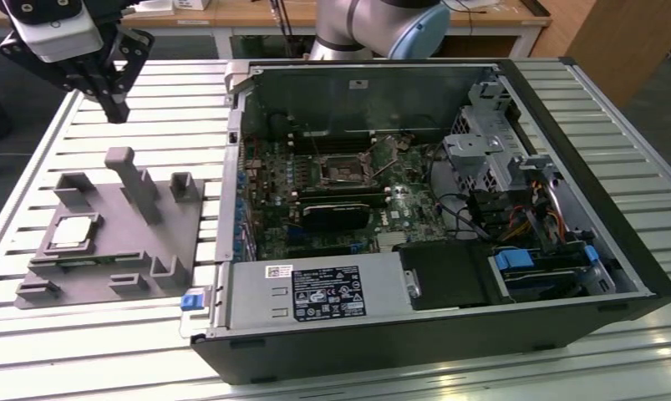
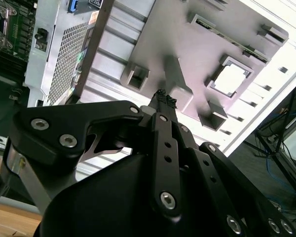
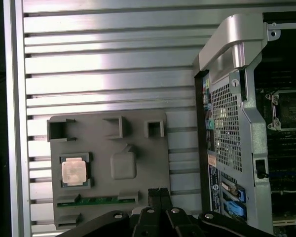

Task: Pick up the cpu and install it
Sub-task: 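Reach for the cpu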

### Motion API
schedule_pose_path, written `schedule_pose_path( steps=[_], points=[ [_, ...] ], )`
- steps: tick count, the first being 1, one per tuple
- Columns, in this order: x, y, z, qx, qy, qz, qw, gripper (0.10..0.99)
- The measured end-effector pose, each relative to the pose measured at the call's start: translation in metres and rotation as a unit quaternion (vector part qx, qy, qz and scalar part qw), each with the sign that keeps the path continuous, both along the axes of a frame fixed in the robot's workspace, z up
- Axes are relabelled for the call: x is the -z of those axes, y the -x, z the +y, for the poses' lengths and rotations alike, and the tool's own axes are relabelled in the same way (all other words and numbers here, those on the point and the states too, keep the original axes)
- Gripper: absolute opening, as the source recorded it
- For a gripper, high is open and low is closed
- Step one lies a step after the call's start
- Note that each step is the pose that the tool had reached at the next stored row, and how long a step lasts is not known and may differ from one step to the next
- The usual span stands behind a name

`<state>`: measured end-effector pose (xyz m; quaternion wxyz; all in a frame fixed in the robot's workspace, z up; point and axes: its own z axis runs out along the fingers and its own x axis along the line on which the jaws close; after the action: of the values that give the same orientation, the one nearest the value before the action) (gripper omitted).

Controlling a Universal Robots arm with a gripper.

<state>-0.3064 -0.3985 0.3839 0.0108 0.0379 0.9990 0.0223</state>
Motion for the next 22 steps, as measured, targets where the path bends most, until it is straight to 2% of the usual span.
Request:
schedule_pose_path(
  steps=[22],
  points=[
    [0.0003, 0.0166, 0.0000, 0.000, 0.0000, 0.0000, 1.0000, 0.106]
  ],
)
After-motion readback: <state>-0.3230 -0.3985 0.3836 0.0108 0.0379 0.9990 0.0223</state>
